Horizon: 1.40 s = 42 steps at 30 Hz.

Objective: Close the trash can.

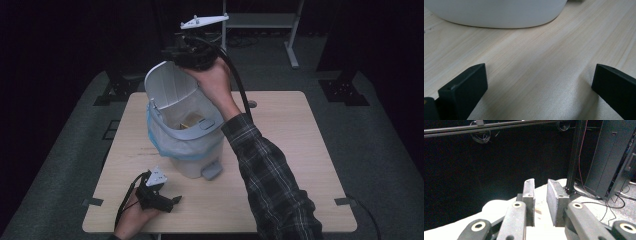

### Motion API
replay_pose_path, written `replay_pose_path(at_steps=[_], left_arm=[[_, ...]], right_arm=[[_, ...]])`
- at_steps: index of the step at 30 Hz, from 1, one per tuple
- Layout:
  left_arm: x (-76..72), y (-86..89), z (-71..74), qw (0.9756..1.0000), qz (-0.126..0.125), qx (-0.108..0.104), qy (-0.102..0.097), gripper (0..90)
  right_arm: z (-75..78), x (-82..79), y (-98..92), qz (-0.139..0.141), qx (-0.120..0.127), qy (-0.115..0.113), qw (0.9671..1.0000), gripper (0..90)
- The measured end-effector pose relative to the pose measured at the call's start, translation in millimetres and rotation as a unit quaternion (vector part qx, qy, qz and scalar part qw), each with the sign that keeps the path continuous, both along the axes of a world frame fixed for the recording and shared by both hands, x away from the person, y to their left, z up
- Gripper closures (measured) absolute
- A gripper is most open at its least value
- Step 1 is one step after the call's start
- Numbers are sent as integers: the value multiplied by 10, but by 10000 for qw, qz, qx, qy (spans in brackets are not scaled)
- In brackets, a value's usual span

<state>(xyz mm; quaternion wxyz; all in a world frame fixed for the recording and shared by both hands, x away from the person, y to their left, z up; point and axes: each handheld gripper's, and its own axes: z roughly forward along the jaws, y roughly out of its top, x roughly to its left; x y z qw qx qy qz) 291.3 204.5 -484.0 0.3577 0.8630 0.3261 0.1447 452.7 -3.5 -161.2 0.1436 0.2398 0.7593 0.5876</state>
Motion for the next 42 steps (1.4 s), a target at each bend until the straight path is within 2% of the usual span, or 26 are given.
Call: replay_pose_path(at_steps=[3,5,8,13,21,33,42], left_arm=[[0,0,0,10000,1,-1,1,0],[0,0,-1,10000,-1,-1,-4,0],[1,-1,0,10000,-6,-3,-1,0],[1,0,0,10000,-10,0,0,0],[0,1,1,10000,-10,5,7,0],[0,1,1,10000,-9,5,4,0],[1,1,0,10000,-13,12,0,0]], right_arm=[[-21,-54,-62,48,29,-26,10000,763],[-46,-95,-99,62,-49,-42,10000,763],[-118,-133,-148,62,-171,-57,9998,762],[-249,-189,-268,66,-167,-2,9998,760],[-436,-296,-404,139,-294,69,9994,755],[-615,-511,-545,321,-441,13,9985,818],[-693,-657,-646,443,-474,-40,9979,871]])
